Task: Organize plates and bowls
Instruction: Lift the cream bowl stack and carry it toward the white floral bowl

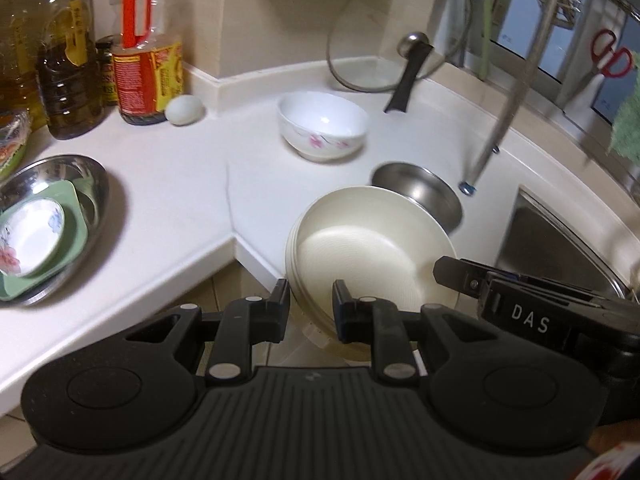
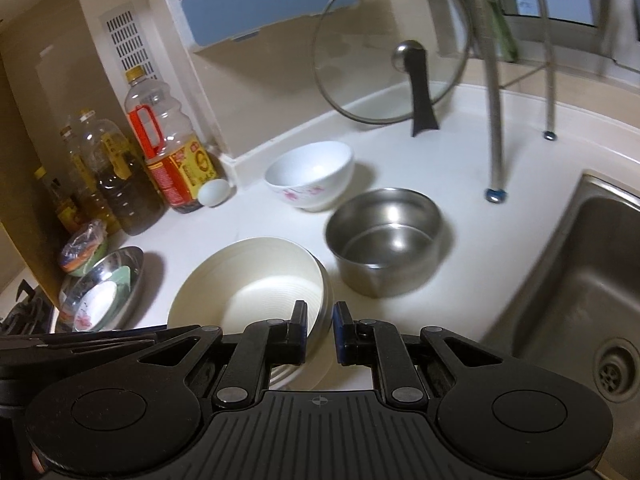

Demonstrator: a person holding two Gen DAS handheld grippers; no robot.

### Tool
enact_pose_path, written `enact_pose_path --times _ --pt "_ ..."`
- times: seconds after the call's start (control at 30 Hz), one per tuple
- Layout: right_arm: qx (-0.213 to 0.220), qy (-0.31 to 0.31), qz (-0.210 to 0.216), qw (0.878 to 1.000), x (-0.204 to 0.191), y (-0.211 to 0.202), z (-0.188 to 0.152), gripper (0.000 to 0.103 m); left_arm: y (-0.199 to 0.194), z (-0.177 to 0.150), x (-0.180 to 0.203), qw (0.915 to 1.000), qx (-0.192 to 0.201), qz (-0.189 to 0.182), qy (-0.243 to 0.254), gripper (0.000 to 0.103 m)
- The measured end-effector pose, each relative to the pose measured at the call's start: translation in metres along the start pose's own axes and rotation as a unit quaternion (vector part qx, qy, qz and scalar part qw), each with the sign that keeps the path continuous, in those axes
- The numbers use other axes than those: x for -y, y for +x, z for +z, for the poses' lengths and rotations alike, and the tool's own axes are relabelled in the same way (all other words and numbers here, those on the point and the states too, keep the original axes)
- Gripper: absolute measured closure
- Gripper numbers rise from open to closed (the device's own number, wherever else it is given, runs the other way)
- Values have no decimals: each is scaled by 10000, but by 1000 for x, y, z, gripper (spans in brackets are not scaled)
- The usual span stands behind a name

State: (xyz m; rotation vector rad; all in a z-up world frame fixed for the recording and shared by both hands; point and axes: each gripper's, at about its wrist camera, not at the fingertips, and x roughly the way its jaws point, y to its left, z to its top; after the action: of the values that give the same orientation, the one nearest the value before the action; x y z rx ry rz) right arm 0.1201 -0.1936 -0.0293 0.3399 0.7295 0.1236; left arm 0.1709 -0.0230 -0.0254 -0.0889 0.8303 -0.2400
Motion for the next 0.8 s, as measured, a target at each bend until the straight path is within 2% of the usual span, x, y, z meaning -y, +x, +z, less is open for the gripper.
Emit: enact_pose_path --times 0.3,0.8 --pt "142 -6 -8 9999 -18 38 38 89 21 48 -27 9998 165 -63 56 83" --pt "472 262 -391 9978 -15 83 115 89 74 141 -38 9972 332 -554 366 83"
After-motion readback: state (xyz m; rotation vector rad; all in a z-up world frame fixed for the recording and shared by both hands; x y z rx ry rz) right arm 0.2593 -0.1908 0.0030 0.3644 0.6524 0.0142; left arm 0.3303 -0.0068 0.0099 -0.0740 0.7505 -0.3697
